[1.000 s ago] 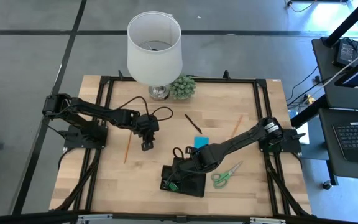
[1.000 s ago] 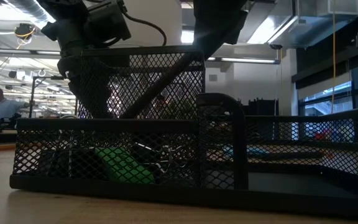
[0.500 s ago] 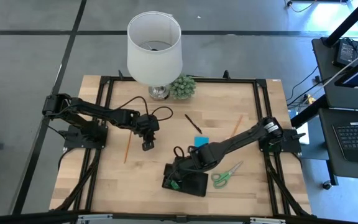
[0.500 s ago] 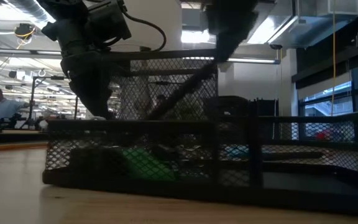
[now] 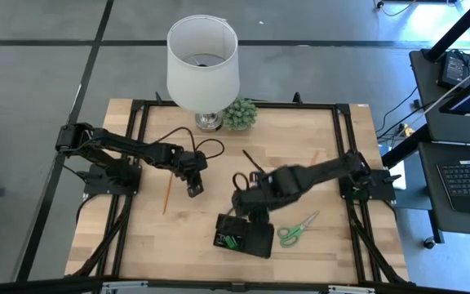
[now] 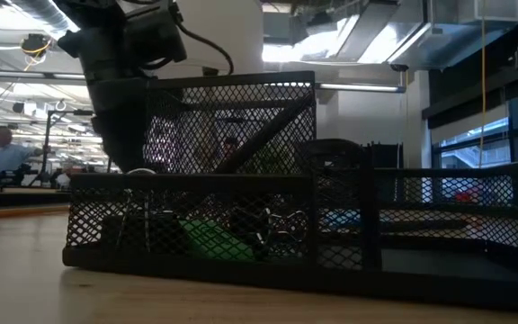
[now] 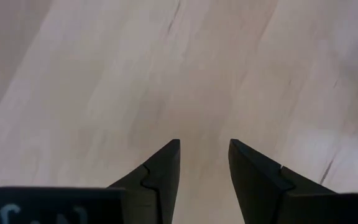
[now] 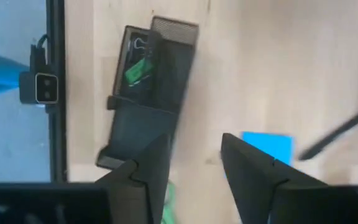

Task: Pick and place office supplies into organizer
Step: Put the left orange pencil into the desk organizer

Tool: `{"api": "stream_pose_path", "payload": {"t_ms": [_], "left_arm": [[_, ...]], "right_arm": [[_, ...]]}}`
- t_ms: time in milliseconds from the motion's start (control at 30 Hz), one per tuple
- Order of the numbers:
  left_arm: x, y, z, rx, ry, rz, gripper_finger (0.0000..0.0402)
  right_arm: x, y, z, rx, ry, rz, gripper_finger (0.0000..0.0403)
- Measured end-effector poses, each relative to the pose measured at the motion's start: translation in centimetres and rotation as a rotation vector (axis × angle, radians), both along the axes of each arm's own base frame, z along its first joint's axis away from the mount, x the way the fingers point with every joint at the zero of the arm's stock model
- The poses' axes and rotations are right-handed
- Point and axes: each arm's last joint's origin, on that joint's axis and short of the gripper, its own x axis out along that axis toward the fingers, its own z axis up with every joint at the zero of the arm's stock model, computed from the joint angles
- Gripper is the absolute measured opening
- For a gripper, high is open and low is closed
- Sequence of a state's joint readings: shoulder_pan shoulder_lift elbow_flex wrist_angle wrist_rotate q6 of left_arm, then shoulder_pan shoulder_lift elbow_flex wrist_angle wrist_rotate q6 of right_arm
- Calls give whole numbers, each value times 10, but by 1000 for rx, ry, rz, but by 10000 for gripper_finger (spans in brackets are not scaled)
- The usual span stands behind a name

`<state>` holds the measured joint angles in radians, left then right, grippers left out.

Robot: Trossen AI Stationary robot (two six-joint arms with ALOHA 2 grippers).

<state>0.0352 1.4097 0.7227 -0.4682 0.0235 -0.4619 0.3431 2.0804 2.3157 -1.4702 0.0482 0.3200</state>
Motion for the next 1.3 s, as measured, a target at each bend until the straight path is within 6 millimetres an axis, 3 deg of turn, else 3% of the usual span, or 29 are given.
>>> {"api": "stream_pose_path", "payload": {"t_ms": [100,333,567,667,833,1000,1300], "left_arm": [[-8,-5,3,7,50,-26,125],[-26,-17,19,1,67,-4,101],[-32,-21,33,-51,-12,-32,111],[-31,-20,33,-46,-12,-35,123],[-31,-20,33,-45,-10,-34,134],[-31,-20,33,-32,-9,-22,136],[-23,-11,37,144,-106,-74,136]], "right_arm": [[1,-23,16,-17,-50,23,148],[10,-81,24,-78,-129,29,149],[26,-105,30,-129,-295,92,149],[31,-112,24,-80,-328,127,149],[35,-126,-7,9,-346,141,149],[8,-135,-24,27,-423,69,149],[-81,-137,-55,114,-690,-78,149]]}}
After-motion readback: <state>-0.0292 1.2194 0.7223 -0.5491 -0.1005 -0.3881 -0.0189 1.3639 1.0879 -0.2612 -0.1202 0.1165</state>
